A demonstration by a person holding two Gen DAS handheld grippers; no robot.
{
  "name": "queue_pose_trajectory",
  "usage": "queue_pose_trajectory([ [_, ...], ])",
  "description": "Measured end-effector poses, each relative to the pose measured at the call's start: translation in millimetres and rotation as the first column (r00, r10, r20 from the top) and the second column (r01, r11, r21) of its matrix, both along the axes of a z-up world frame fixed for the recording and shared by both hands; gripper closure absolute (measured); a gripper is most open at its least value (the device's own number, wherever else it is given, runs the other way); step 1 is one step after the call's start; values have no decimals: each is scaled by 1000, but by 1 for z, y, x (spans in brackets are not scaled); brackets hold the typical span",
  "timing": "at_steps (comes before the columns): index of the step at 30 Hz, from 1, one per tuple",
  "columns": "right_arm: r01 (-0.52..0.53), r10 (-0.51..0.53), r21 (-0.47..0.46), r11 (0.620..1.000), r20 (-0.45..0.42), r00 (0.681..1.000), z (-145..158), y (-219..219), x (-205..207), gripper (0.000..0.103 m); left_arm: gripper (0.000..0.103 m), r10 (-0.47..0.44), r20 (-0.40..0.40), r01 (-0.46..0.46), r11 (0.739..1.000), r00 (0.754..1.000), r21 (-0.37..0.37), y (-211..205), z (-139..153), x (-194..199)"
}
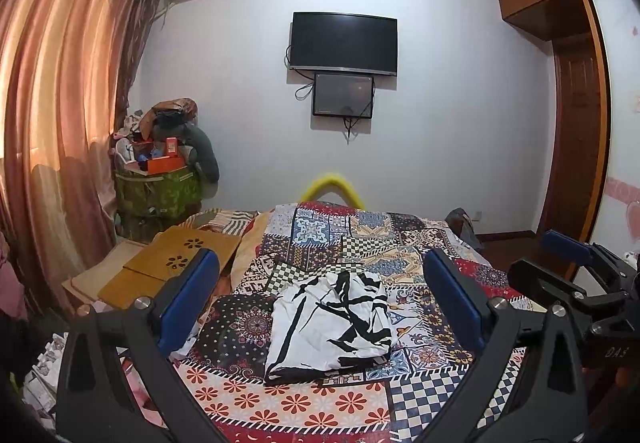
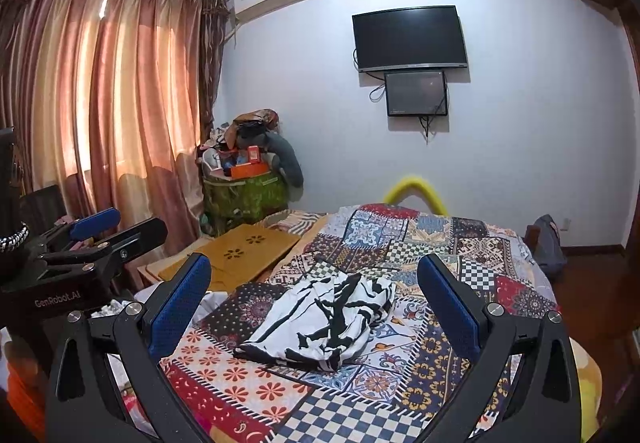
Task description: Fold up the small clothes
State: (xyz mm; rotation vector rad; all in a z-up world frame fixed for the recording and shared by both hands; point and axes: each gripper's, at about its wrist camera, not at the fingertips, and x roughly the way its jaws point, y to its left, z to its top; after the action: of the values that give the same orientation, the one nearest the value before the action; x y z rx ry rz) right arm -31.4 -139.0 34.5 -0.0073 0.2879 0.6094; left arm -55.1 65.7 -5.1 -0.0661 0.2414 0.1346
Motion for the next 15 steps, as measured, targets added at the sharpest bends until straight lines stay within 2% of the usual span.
queue_pose_trajectory([
  [15,12,-12,1,1000,-18,1000,-3,-1,2,1,0,-11,-14,10,1000,1000,-21,4,-4,4],
])
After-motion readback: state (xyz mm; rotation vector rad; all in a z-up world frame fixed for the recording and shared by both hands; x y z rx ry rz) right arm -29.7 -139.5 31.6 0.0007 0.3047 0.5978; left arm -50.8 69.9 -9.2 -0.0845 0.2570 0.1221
